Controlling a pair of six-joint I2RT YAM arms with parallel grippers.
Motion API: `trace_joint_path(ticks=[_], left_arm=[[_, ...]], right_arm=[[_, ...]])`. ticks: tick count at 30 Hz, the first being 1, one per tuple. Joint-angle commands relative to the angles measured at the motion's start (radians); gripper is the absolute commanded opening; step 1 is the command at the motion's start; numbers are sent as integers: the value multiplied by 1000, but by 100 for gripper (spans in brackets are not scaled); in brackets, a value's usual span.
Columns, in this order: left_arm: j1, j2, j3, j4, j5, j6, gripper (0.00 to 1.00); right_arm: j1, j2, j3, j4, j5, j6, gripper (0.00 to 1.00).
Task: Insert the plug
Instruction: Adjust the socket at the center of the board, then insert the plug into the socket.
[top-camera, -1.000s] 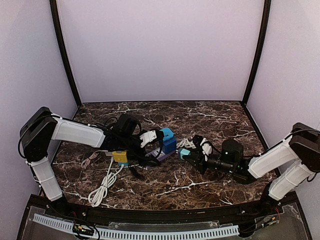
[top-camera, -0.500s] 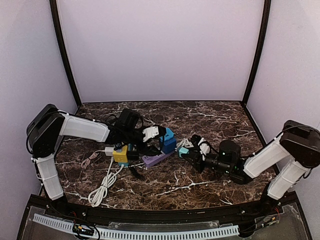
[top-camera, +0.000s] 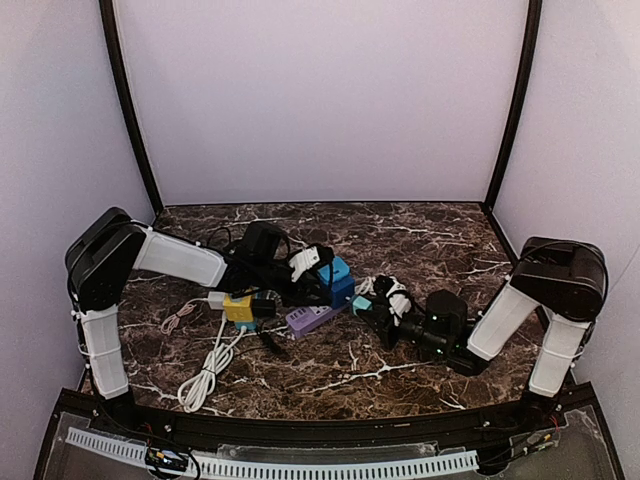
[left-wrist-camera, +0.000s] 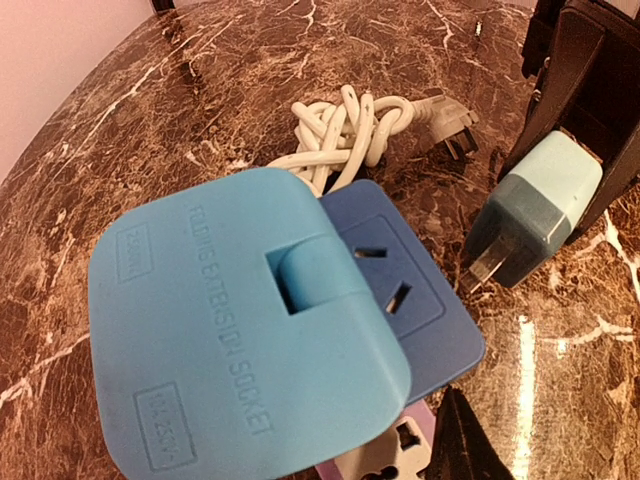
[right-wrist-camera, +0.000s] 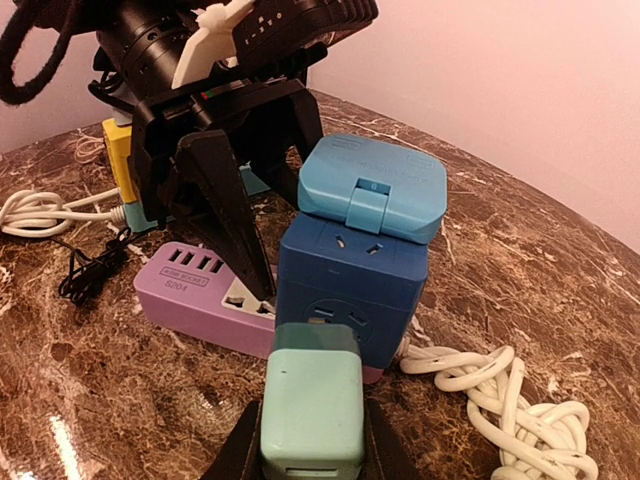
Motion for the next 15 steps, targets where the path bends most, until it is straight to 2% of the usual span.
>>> trace_joint_path(ticks=[1, 12, 15], left_arm=[[17, 32, -1, 75, 70, -86, 39], [23, 72, -29, 114, 79, -164, 38], [25, 82, -33, 121, 80, -184, 41]], right_arm=[[8, 56, 29, 136, 21, -8, 0], [-2, 118, 54, 186, 30, 6, 0], [-12, 118, 53, 195, 27, 17, 0]])
